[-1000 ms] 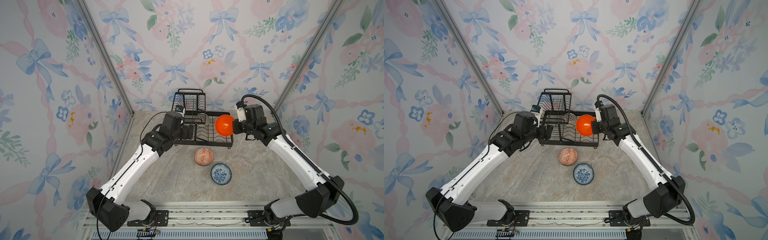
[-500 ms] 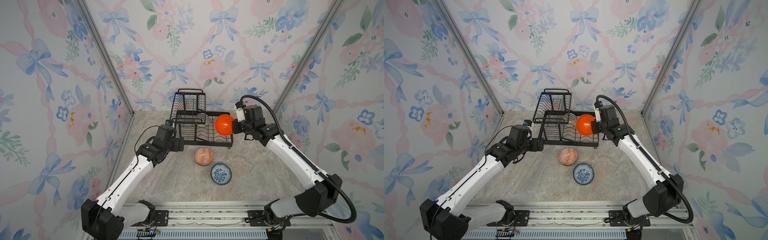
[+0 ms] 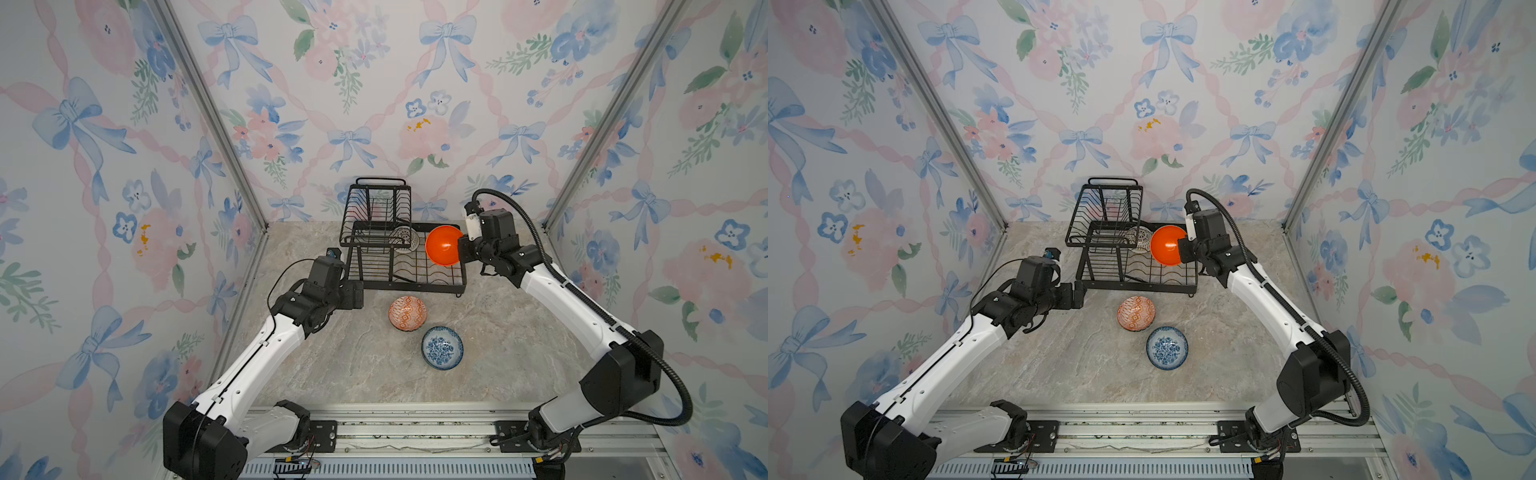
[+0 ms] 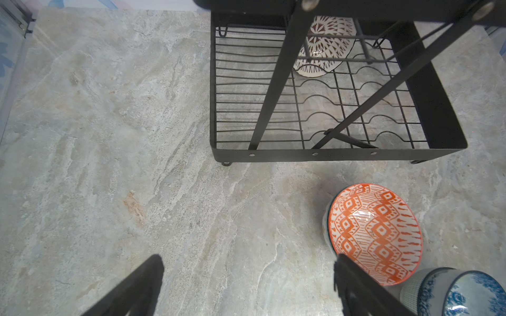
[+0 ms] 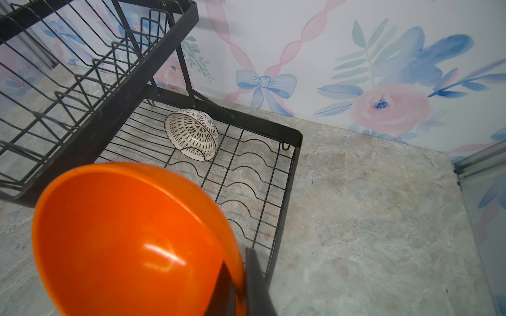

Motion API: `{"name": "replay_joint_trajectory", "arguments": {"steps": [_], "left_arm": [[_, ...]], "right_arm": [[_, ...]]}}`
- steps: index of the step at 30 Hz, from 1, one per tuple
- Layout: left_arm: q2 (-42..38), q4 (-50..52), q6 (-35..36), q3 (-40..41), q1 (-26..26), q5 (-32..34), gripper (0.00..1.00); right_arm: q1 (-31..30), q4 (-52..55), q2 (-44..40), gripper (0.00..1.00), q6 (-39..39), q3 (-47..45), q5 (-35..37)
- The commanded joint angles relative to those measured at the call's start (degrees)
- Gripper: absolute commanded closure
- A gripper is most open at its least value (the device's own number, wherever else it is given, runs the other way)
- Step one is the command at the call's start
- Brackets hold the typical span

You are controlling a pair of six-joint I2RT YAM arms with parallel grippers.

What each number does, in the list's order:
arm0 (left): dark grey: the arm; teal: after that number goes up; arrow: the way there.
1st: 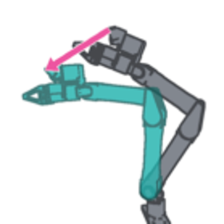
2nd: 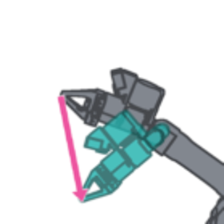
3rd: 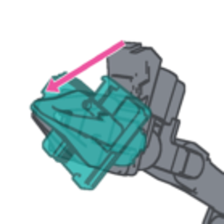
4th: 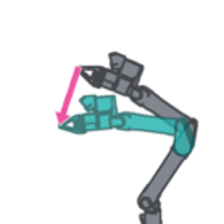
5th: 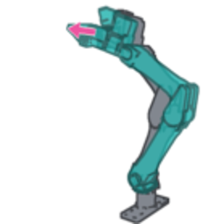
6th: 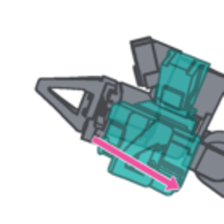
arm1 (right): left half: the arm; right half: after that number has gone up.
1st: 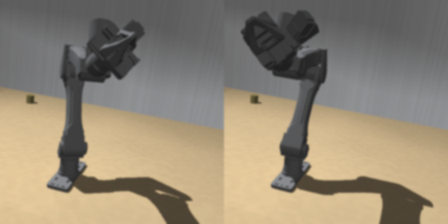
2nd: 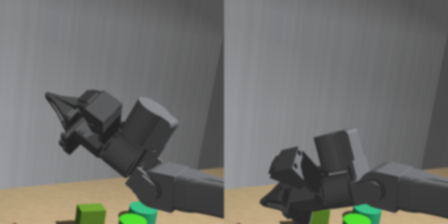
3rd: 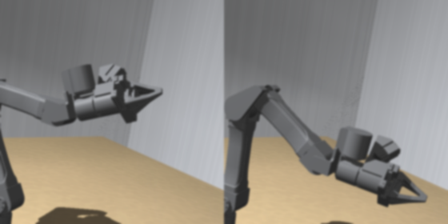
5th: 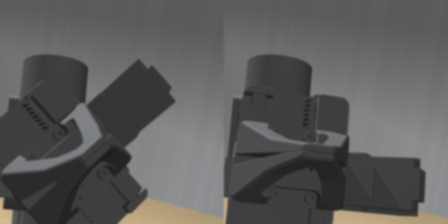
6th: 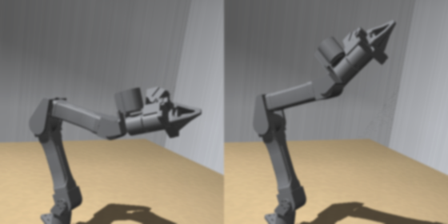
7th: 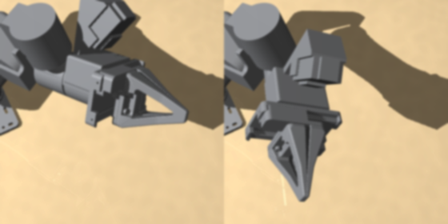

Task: Load bowls into a dish rack
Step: Place the bowl in the dish rack.

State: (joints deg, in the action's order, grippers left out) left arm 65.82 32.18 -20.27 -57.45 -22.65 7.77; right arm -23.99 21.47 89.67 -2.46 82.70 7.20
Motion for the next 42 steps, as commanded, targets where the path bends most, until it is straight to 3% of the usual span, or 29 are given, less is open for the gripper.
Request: {"name": "replay_joint_trajectory", "arguments": {"steps": [1,22,42], "left_arm": [[0.1,-0.6,-0.9,0.9,1.0,-1.2,0.02],[4.3,-3.3,0.8,3.6,5.9,-5.4,0.02],[6.8,-3.9,1.1,3.4,7.4,-6.4,0.02]], "right_arm": [[0.6,-5.5,1.4,1.0,1.2,-0.5,2.0],[1.0,-23.9,11.9,1.0,8.2,-2.5,6.8],[0.3,-44.3,21.4,1.0,28.1,-4.7,7.9]]}}
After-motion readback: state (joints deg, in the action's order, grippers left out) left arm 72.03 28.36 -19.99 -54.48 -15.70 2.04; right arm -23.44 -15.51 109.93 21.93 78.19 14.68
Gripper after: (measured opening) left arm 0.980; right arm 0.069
